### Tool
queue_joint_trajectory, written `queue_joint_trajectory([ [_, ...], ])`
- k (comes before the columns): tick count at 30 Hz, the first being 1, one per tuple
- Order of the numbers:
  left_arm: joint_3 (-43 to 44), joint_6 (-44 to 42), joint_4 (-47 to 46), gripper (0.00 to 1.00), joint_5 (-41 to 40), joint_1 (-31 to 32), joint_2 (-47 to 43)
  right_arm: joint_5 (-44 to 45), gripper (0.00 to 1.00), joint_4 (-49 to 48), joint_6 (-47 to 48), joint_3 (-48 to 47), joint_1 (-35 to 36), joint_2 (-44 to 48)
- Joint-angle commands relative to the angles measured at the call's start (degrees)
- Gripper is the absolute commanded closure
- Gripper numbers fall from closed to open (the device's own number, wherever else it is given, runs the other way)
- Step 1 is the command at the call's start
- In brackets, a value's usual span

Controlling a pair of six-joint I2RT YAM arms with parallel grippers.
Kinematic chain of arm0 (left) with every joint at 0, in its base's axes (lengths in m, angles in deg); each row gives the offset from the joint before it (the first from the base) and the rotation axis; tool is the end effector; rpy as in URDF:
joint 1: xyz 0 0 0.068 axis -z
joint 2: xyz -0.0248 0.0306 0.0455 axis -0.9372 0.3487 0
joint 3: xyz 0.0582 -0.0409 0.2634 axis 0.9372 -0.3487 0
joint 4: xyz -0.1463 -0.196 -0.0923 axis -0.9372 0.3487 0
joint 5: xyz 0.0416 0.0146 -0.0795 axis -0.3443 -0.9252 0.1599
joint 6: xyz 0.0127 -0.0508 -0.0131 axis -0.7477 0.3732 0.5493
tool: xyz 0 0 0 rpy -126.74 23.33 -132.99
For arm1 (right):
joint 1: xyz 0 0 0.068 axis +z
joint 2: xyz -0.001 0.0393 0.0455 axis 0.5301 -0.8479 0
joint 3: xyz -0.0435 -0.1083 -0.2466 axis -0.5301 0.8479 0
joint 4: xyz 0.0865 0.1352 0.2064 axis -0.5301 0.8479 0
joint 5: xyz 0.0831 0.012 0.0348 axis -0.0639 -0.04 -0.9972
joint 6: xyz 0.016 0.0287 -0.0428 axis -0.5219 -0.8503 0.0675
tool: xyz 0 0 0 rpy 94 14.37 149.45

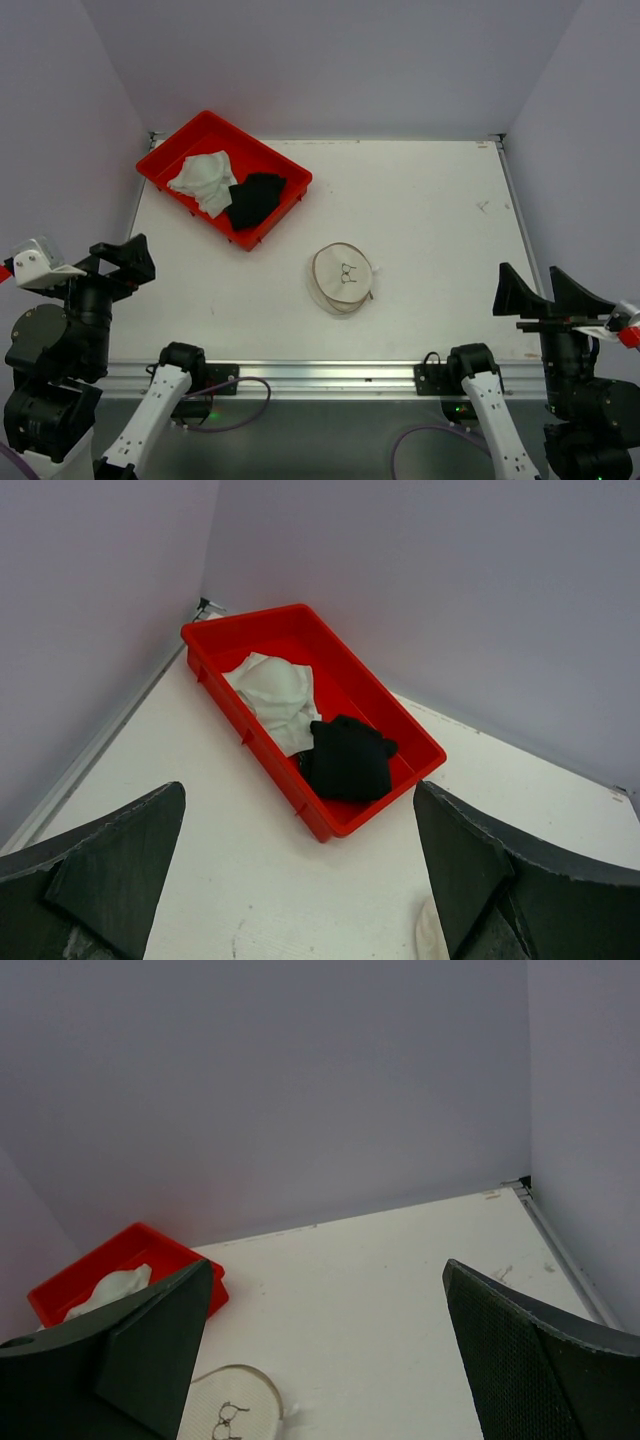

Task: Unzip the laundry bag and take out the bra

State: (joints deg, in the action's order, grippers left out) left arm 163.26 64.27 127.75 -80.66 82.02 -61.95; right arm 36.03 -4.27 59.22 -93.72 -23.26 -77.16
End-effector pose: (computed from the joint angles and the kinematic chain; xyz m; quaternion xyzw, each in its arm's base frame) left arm -0.0112 0.0176 0.4498 -0.2232 0.6812 -0.0739 0.6934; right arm -0.0550 -0.0145 0.4208 0.0970 0.5920 0.1113 0.7923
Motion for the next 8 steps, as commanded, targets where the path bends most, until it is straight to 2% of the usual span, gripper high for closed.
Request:
queue_joint_trajectory([
  [1,-0.5,0.9,0.1,0.0,-0.1,0.3,-0.1,0.1,0.01,-0.4,1.0,-0.5,0.2,0.5],
  [8,-2.5,1.6,-0.5,0.0,1.3,0.3,0.1,-1.0,0.01,-0.1,0.7,0.3,0.3,0.7],
])
